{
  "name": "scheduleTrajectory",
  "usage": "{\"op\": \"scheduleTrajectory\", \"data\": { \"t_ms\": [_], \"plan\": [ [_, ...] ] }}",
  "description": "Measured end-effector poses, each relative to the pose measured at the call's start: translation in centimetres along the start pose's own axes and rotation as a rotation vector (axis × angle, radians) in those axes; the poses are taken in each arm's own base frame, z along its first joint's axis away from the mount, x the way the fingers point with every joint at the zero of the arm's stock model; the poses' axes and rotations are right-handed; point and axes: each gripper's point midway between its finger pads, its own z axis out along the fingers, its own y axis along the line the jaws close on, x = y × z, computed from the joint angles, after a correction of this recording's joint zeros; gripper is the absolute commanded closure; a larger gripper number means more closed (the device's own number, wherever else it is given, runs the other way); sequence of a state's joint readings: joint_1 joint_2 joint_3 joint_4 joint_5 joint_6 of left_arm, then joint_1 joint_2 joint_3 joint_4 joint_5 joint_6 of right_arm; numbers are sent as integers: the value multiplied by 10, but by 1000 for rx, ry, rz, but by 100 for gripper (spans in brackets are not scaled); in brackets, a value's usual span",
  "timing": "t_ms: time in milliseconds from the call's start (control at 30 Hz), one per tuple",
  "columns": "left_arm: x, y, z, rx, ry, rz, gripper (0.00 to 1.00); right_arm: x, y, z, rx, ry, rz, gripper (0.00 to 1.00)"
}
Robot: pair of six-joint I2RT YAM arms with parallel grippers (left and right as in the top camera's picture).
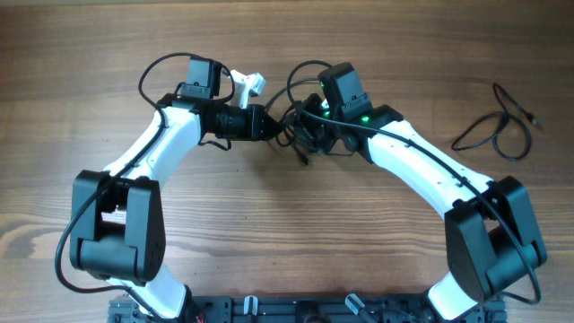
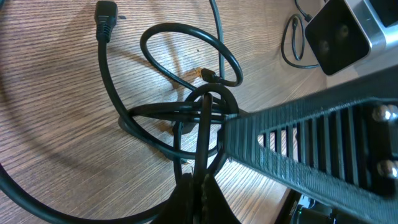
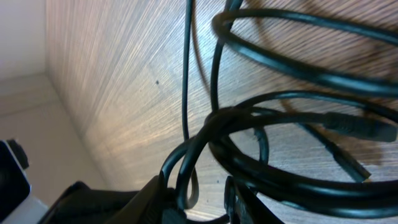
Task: Untangle cables
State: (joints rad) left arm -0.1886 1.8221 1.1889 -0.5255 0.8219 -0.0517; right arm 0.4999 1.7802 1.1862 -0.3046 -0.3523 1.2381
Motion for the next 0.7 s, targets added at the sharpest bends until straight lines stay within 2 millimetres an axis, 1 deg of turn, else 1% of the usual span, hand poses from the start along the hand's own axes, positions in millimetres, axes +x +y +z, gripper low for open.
{"op": "scheduleTrajectory", "data": {
  "t_ms": [133,267,433,567,600,633,667,700],
  "plan": [
    [0,0,0,0,0,0,96,-5,0,0,2,-26,25,75],
    [0,1,0,-3,-1,1,96,-6,4,2,-12,-36,27,75],
    [0,1,0,-3,-1,1,96,-6,3,4,-11,-35,31,76],
    [0,1,0,-3,-2,1,96,-2,2,7,-6,-27,24,77],
    [0,1,0,-6,-2,1,96,0,3,8,-5,-23,20,79],
    [-1,2,0,-9,-3,0,96,1,2,9,-3,-24,22,83],
    [-1,2,0,-11,-3,-3,96,2,2,11,0,-21,24,92],
    [-1,2,0,-12,-4,-3,96,2,0,13,4,-22,30,96]
  ]
}}
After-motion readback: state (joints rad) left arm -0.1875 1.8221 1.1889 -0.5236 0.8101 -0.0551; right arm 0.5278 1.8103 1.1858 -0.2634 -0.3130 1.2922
